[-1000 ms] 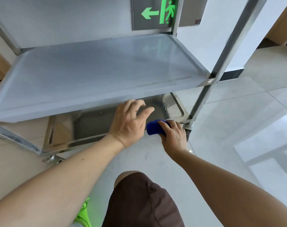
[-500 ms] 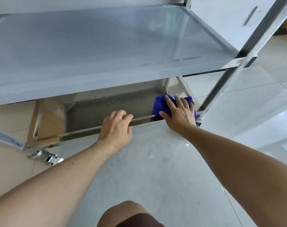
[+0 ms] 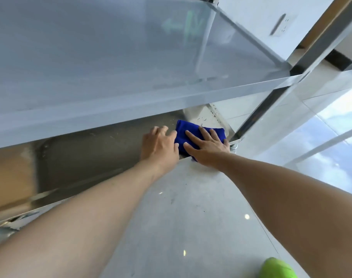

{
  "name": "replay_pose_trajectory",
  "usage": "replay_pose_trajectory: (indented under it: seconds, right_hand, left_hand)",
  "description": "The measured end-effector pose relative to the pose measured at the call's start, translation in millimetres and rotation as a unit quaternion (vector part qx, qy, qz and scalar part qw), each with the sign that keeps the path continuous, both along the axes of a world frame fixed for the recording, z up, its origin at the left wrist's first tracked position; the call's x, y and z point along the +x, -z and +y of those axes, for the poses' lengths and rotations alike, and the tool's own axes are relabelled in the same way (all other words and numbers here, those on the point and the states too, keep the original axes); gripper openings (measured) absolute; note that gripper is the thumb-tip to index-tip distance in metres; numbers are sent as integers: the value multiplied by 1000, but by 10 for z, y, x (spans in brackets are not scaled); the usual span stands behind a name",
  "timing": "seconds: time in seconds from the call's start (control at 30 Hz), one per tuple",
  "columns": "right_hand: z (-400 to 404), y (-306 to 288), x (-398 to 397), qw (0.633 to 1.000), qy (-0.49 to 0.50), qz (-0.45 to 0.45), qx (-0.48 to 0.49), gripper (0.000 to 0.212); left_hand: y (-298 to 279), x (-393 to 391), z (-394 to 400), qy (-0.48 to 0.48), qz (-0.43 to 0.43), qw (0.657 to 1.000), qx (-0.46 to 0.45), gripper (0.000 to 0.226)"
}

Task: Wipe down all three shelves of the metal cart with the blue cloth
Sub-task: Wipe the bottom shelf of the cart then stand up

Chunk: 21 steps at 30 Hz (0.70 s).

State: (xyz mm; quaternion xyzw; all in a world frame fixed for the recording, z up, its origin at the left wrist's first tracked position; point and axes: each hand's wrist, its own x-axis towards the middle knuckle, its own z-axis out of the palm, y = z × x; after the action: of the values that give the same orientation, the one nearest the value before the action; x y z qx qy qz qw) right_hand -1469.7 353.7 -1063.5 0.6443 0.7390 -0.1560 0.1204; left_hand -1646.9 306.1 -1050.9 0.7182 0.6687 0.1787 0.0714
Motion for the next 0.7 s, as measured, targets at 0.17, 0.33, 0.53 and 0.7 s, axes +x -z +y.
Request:
replay_pose_trajectory:
  seconds: [0.17,0.33,0.53,0.7]
  right_hand:
    - [170,224,177,993,9,54,100,75]
    - [504,283,314,992,-8,50,119,78]
    - [901,271,348,993,-31,39,105,86]
    - [1302,317,193,990,-56,38,125,87]
  left_hand:
    - [164,162,435,18,25,999,16,31]
    - [339,203,449,-7,10,999,33,27]
    - [417,191,323,-37,10,998,45,26]
    - [395,-38,386,-83,7,995,59,32]
